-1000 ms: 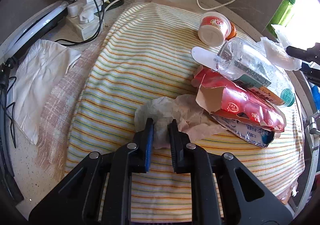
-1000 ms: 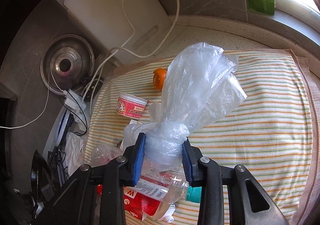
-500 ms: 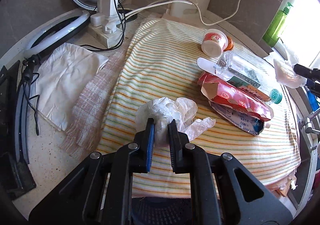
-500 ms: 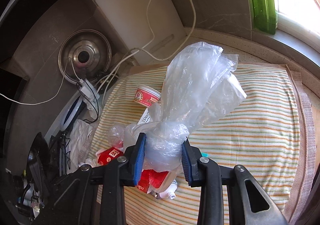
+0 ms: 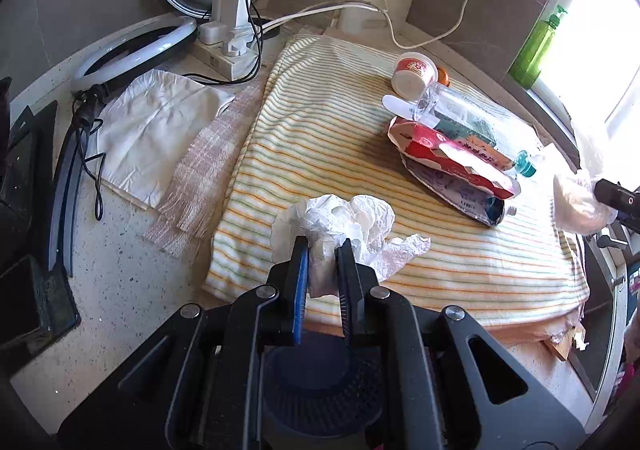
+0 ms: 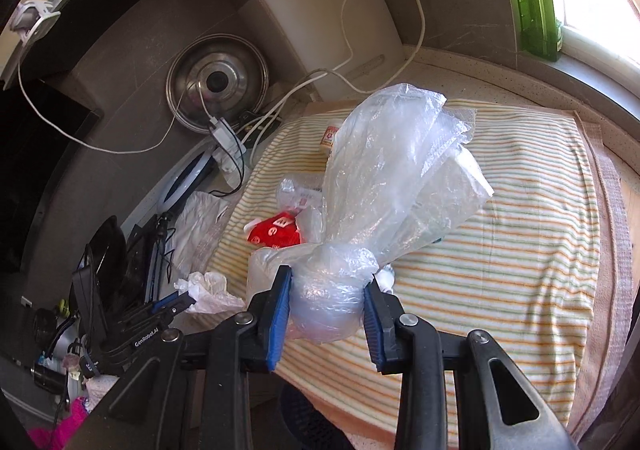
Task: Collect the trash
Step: 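Lift the tissue with the left tool while the right tool lifts the plastic bag, then carry both held items down over the blue basket below the counter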
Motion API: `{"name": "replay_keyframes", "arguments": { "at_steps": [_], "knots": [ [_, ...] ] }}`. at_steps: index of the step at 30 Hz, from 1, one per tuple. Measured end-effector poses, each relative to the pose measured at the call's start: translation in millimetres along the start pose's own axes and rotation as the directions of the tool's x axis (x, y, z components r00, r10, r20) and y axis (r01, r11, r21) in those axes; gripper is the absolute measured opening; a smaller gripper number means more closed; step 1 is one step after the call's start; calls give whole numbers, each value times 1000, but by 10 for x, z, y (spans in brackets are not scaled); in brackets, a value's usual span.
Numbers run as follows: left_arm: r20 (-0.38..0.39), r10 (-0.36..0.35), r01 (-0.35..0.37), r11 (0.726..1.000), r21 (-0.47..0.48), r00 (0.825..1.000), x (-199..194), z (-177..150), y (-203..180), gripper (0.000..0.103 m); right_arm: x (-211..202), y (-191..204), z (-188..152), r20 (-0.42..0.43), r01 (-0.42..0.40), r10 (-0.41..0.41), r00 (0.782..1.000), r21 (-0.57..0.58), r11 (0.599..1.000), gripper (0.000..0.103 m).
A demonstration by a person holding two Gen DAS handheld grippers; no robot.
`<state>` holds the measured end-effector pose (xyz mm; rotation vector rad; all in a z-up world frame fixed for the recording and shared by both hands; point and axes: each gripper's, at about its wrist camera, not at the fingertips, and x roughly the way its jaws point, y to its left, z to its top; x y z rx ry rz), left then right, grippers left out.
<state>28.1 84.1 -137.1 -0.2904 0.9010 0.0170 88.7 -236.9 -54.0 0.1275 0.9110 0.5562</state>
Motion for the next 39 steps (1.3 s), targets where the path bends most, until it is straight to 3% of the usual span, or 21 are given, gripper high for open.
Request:
{"name": "replay_keyframes", "arguments": {
  "at_steps": [11,21,31,39],
  "knots": [
    [-20,3,-2,1000,30,1000,-198,-374,66,12,39,268,-702,-92,-41,39,995,-21,999,33],
    [-77,13,-6,997,83,997,-184,-770,98,12,274,591,-1303,-213,-68,51,976,-73,995,33],
    [-155,31,-10,991,134,987,29,-1131,160,12,656,761,-1857,-323,-64,25,946,-113,992,33],
    [-243,53,-11,985,169,969,381,-1400,153,12,1048,707,-2178,-396,-35,-27,918,-148,988,34]
  ]
}}
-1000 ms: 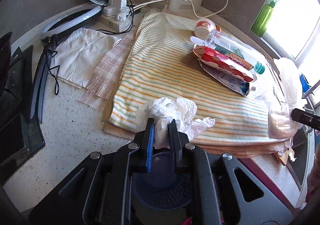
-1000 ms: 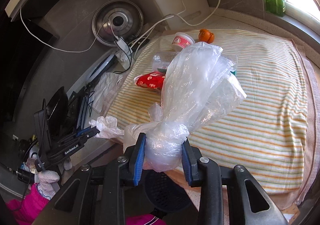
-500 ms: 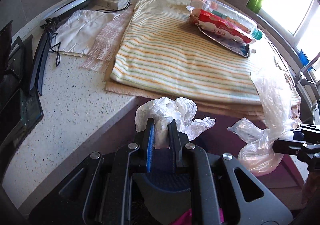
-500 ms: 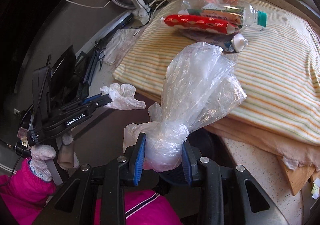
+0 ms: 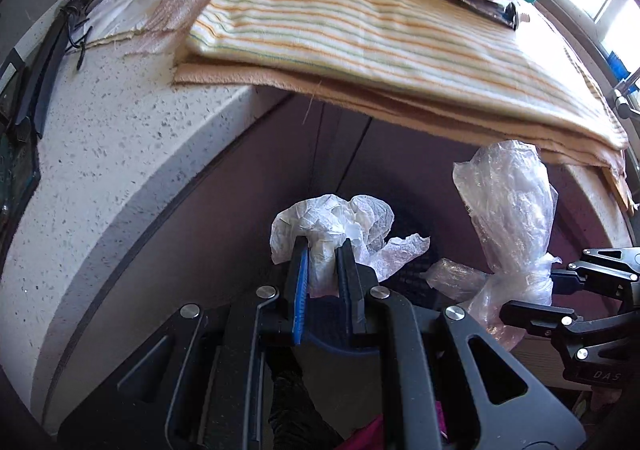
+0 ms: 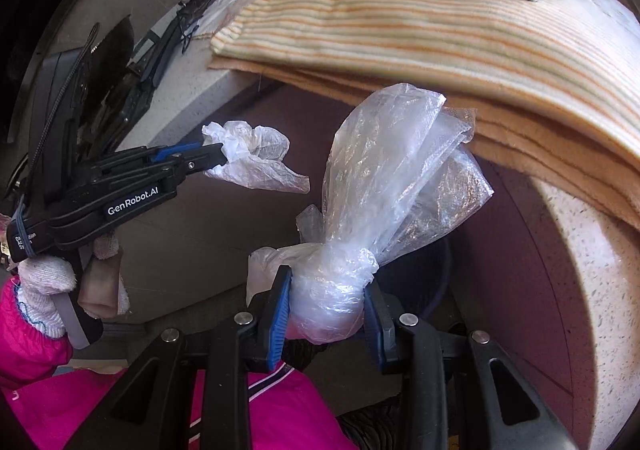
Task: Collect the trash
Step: 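Carry both held items down over the blue basket below the counter, then open the left tool over the basket while the right tool releases the bag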
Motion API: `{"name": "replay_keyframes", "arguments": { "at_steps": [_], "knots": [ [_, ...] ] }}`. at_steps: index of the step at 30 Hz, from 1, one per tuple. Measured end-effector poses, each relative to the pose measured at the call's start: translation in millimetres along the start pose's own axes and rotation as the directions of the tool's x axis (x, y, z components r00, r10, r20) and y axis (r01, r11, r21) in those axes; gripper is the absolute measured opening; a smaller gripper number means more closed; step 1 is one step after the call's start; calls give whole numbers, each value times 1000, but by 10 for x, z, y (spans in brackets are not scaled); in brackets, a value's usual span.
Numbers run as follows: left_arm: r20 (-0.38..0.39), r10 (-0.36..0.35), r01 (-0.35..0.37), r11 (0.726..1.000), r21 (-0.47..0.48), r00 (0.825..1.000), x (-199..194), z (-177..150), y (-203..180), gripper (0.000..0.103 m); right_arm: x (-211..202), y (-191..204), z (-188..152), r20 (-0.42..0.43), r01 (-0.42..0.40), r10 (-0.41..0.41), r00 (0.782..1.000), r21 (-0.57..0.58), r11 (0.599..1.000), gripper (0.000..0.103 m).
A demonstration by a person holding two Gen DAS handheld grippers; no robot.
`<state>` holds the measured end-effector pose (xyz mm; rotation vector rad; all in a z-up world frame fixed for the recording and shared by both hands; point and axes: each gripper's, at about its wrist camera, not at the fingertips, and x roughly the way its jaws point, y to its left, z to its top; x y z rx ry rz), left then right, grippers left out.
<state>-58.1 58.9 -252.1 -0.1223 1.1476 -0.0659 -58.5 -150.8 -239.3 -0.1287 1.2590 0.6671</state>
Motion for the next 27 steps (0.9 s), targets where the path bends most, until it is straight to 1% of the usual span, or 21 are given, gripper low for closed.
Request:
{"name": "replay_keyframes", "arguments": {
  "at_steps": [8,14,22,26,27],
  "knots": [
    [-77,16,-11,998,64,997,471,-142,-149,12,467,-171,-100,-86,38,-38,996,5,999,34],
    [-126,28,-18,997,75,992,809,-240,-199,12,750,-274,-123,-140,67,-66,988,2,998,34],
    [-172,45,-30,996,89,984,1105,-298,-252,12,963,-335,-140,-168,100,-99,981,-4,995,35],
    [-181,49,-34,996,87,982,1252,-362,-298,12,1032,-350,-59,-170,118,-115,979,4,993,36],
    [-185,55,-38,995,90,981,1218,-326,-326,12,1049,-338,-44,-169,121,-118,979,6,993,37]
  ]
}}
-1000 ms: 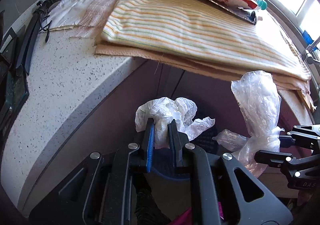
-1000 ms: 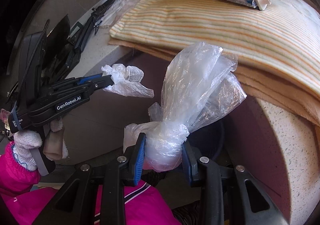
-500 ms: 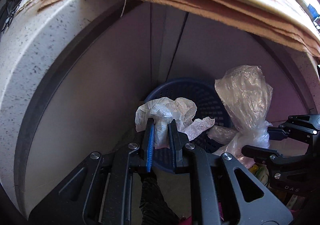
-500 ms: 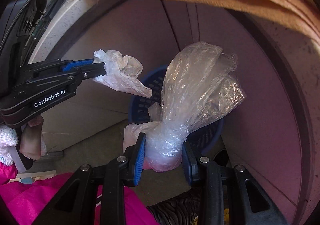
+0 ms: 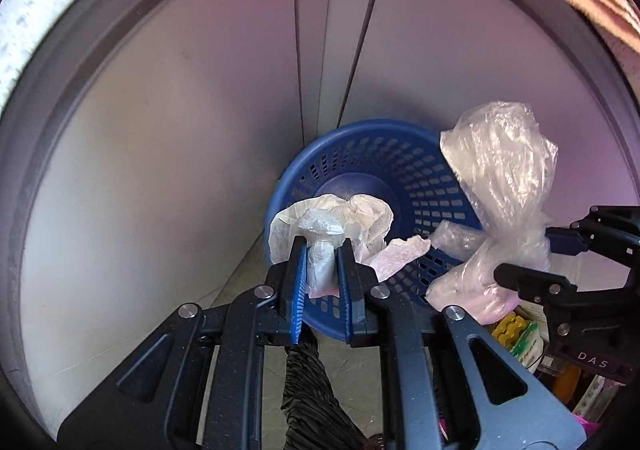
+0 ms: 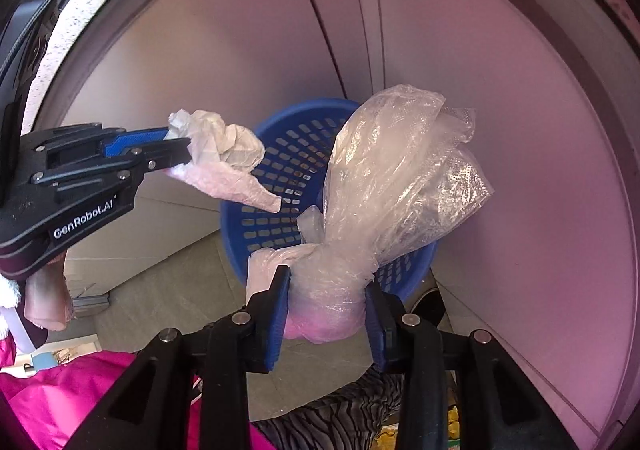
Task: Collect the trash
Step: 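Open the left tool over the basket while the right tool releases the bag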
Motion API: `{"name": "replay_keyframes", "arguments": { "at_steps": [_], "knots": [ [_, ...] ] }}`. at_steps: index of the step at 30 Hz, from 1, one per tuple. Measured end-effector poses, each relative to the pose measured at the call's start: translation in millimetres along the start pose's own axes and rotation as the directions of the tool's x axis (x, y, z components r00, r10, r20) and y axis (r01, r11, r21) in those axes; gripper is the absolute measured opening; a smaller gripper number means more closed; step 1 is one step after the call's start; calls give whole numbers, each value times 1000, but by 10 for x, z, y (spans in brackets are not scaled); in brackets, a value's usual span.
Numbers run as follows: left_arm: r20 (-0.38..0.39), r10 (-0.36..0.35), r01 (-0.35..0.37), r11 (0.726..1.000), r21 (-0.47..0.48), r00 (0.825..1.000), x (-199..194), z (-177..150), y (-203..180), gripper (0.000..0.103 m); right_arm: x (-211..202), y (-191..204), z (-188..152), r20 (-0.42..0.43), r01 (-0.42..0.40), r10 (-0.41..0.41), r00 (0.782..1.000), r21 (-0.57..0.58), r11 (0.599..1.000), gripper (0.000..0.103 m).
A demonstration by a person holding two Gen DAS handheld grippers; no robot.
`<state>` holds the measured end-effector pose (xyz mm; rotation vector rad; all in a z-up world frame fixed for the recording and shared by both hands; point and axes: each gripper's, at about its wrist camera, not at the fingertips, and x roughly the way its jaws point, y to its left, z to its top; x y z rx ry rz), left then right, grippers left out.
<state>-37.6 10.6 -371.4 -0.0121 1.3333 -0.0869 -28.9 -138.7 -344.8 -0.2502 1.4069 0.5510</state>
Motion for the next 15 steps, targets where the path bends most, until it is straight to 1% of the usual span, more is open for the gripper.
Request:
{"name": "replay_keyframes", "arguments": {
  "at_steps": [3,6,8,9,10,11,13,15],
  "knots": [
    [-8,9,-9,1000,6,1000,61,-2,-73,13,13,19,21,2,7,-7,1000,6,1000,40],
    [-17,13,-13,1000,7,1000,58,-14,-20,23,30,-20,-26,3,10,-10,1000,8,1000,43],
    [-17,13,-12,1000,7,1000,22,-10,27,33,16,-42,-40,8,13,-13,1000,5,1000,45],
    [-15,18,-18,1000,7,1000,30,-20,27,35,-18,-60,-54,11,14,-14,1000,5,1000,48],
    [-12,23,-23,1000,5,1000,37,-24,25,39,-28,-63,-55,14,14,-14,1000,6,1000,48],
    [-9,25,-25,1000,1,1000,44,-25,27,46,-29,-82,-59,17,14,-14,1000,7,1000,48],
    [-1,24,-24,1000,-5,1000,37,-6,42,51,-76,-100,-69,24,12,-13,1000,11,1000,48],
    [1,22,-22,1000,-8,1000,58,-4,47,52,-100,-122,-70,30,11,-11,999,16,1000,48]
  ]
}}
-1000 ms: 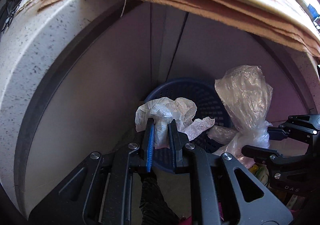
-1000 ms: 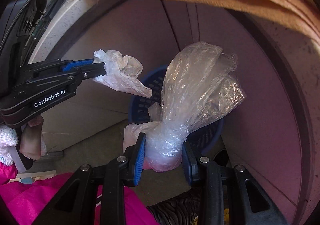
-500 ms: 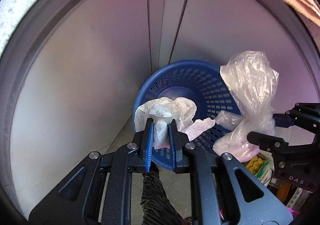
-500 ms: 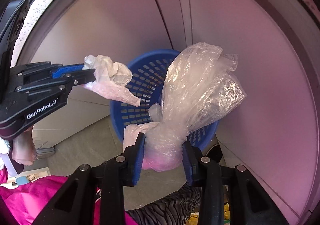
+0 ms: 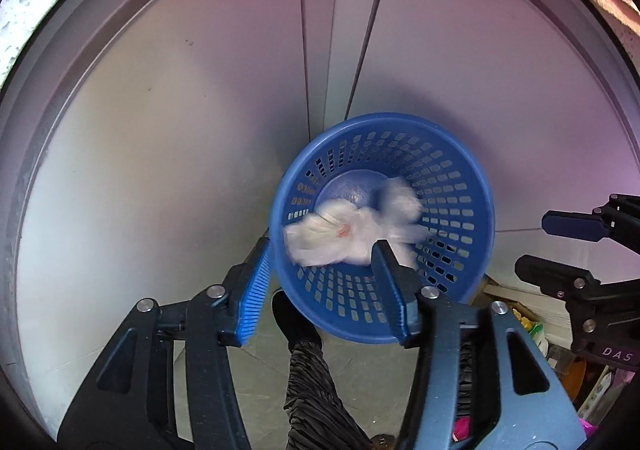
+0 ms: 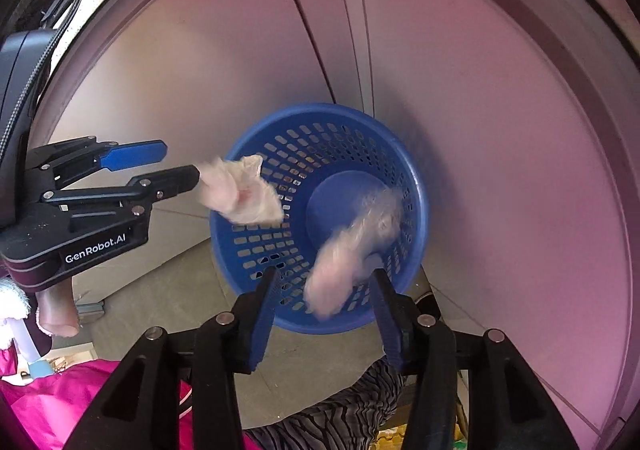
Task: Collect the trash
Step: 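Open the left tool over the basket while the right tool releases the bag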
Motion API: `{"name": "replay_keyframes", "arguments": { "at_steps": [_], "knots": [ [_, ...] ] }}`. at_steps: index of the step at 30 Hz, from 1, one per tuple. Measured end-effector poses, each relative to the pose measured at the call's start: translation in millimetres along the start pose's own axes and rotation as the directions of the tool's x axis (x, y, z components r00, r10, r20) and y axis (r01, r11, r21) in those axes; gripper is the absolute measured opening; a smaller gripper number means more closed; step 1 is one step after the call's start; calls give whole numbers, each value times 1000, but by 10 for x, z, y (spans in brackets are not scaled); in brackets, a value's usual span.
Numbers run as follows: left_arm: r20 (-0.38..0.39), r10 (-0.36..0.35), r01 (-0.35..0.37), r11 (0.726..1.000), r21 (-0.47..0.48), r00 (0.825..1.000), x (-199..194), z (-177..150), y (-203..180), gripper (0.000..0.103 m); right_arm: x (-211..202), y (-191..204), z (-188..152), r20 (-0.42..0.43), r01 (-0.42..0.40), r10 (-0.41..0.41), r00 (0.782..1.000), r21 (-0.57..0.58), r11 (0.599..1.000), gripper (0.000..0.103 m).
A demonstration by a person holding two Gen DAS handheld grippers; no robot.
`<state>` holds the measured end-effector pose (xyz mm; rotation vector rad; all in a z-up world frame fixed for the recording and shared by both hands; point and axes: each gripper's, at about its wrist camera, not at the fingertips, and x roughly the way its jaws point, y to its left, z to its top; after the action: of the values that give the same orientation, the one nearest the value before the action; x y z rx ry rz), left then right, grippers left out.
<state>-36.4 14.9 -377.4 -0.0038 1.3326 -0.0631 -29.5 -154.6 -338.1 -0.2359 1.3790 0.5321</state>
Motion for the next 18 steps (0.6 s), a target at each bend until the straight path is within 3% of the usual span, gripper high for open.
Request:
{"name": "replay_keyframes", "arguments": {
  "at_steps": [9,10,18],
  "knots": [
    [18,-2,2,1000,-14,1000,60,57,20,52,-147,39,-23,30,-19,19,999,5,1000,48],
    [20,2,-1,1000,-16,1000,-145,47,32,52,-167,42,-24,35,-21,21,999,5,1000,48],
    [53,-14,15,999,-33,999,-429,118,110,52,-430,72,-40,70,-49,49,996,1,999,48]
  ]
}}
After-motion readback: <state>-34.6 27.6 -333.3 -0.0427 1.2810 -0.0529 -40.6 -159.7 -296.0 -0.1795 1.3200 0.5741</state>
